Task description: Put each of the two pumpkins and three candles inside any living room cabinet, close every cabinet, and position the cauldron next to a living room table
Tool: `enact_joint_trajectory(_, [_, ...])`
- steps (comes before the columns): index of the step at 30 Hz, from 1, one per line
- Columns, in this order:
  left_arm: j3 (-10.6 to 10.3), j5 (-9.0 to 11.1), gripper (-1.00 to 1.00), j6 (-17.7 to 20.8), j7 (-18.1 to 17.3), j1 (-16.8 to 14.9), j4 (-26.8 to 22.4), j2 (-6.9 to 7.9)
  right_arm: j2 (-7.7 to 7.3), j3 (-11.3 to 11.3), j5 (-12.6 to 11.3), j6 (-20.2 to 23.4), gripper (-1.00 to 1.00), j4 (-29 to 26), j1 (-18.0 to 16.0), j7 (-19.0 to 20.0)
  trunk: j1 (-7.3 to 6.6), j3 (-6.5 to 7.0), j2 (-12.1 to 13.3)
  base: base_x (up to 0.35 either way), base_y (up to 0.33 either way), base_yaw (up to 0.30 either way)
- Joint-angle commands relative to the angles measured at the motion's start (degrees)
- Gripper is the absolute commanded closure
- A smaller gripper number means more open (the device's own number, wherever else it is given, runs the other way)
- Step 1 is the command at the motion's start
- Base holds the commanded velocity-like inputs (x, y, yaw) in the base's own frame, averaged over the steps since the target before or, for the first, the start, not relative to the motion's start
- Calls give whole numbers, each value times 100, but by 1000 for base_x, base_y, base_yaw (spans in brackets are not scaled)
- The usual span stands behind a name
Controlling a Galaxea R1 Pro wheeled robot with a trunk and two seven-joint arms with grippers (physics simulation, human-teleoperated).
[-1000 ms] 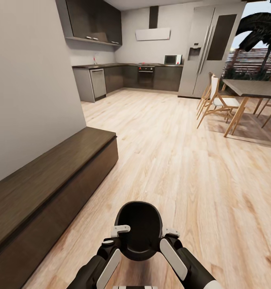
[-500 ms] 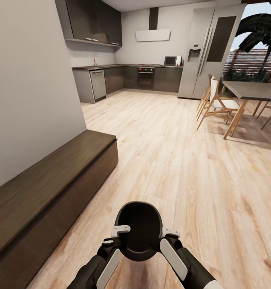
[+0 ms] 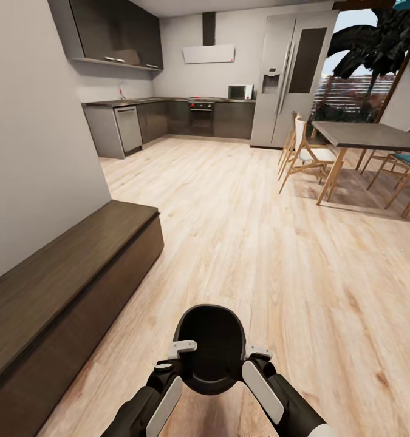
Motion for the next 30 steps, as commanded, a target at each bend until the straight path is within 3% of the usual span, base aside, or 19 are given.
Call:
enact_joint_trajectory(1, [-10, 99, 100, -18, 41, -2, -15, 0, -1, -5, -36, -49, 100, -62, -10, -36, -1, -5, -3, 0, 0, -273])
enact_joint_trajectory(11, [-10, 100, 100, -17, 41, -2, -15, 0, -1, -5, -36, -49, 100, -62, -10, -36, -1, -5, -3, -36, 0, -273])
enact_joint_trajectory(30, [-10, 98, 100, -17, 41, -2, -15, 0, -1, -5, -36, -49, 100, -62, -10, -36, -1, -5, -3, -147, 0, -273])
